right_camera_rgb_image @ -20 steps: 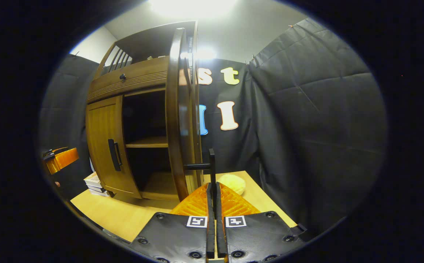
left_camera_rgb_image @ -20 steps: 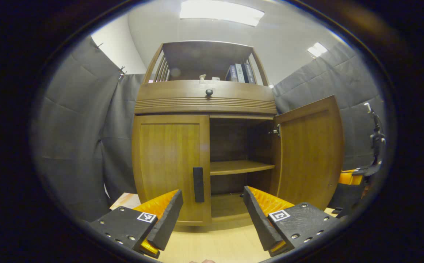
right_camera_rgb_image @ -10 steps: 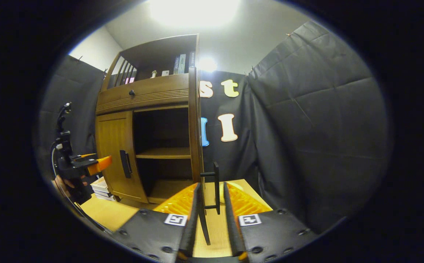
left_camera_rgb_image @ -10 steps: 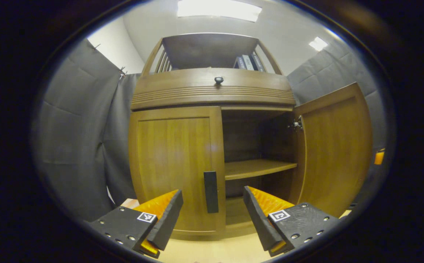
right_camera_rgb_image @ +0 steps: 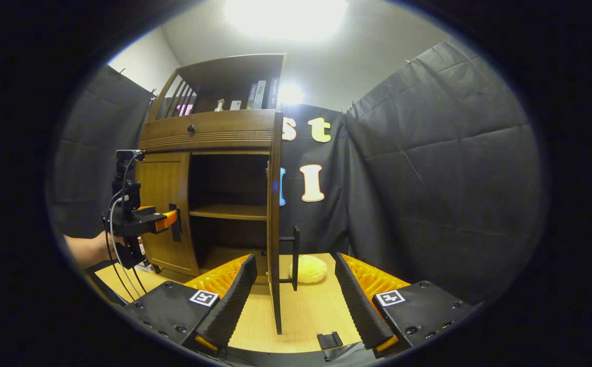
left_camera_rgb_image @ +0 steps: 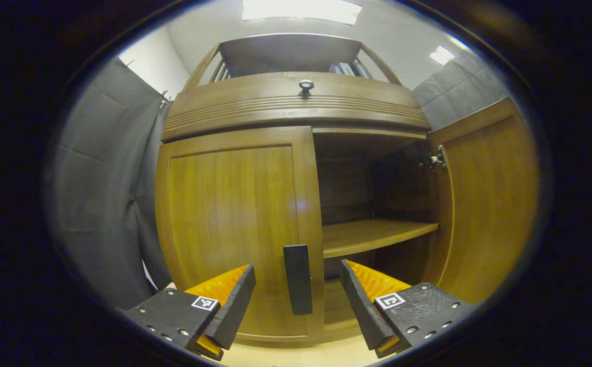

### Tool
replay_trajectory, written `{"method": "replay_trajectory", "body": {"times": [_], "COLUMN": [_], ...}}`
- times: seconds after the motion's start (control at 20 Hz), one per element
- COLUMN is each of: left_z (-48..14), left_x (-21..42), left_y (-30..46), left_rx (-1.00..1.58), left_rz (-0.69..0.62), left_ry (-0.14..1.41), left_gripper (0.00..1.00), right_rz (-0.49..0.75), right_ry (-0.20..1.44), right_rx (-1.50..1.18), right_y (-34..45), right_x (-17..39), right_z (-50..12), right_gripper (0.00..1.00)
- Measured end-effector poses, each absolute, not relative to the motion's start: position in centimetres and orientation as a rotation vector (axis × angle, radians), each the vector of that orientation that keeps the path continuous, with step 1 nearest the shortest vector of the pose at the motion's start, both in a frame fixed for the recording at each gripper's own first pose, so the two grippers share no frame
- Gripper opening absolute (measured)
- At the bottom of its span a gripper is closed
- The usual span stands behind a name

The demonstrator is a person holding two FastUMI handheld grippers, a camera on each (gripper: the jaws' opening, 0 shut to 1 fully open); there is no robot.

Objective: Open the right door of the double-door shoe cabinet with the right hand, and open the left door with the left hand.

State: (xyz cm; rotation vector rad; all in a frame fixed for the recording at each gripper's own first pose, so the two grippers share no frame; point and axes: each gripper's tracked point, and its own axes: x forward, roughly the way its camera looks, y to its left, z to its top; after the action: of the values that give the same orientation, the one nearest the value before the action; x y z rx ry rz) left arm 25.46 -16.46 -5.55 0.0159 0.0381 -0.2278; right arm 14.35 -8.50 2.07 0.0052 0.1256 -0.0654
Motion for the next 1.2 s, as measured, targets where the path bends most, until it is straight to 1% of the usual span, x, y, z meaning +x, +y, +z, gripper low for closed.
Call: {"method": "replay_trajectory", "body": {"times": [0.1,0.15,0.2,0.25,0.3,0.35,0.4,0.7,0.8,0.85,0.95,1.0,1.15,1.2], "left_z": [-6.3,-6.5,-6.7,-6.9,-7.2,-7.3,-7.6,-9.2,-10.8,-11.4,-10.9,-10.8,-10.5,-10.5], "left_x": [27.0,27.8,28.4,28.8,28.9,29.2,30.1,31.0,30.8,31.2,30.6,30.4,29.7,29.2], "left_y": [-16.4,-16.1,-16.2,-16.3,-16.2,-16.2,-16.5,-17.3,-17.7,-18.0,-17.2,-17.5,-17.3,-17.1], "left_rx": [-0.006,-0.01,-0.019,-0.032,-0.044,-0.052,-0.052,-0.06,-0.095,-0.098,-0.074,-0.083,-0.072,-0.063], "left_rz": [-0.222,-0.212,-0.207,-0.207,-0.204,-0.205,-0.205,-0.204,-0.216,-0.215,-0.22,-0.217,-0.21,-0.215], "left_ry": [0.056,0.058,0.065,0.074,0.079,0.083,0.089,0.142,0.202,0.2,0.209,0.209,0.197,0.193], "left_gripper": [0.98,0.95,0.97,0.97,0.97,0.9,0.84,0.38,0.38,0.39,0.28,0.22,0.2,0.19], "right_rz": [-0.079,-0.084,-0.092,-0.101,-0.111,-0.119,-0.127,-0.154,-0.154,-0.153,-0.146,-0.142,-0.124,-0.119], "right_ry": [0.14,0.144,0.147,0.147,0.145,0.146,0.148,0.159,0.158,0.155,0.158,0.159,0.154,0.145], "right_rx": [0.01,0.011,0.009,0.009,0.01,0.013,0.016,0.009,0.009,0.012,0.015,0.016,0.02,0.019], "right_y": [-8.9,-9.1,-9.4,-9.7,-10.1,-10.4,-10.6,-11.4,-11.3,-11.3,-11.1,-11.0,-10.3,-10.1], "right_x": [13.8,13.6,13.4,13.3,13.3,13.2,13.2,13.0,13.2,13.2,13.4,13.6,14.0,14.1], "right_z": [1.8,1.7,1.7,1.8,1.9,2.0,1.8,1.6,1.7,1.8,1.5,1.5,1.7,1.9], "right_gripper": [0.96,0.96,0.96,0.94,0.96,0.98,0.94,0.96,0.96,0.96,0.95,0.96,0.96,0.94]}}
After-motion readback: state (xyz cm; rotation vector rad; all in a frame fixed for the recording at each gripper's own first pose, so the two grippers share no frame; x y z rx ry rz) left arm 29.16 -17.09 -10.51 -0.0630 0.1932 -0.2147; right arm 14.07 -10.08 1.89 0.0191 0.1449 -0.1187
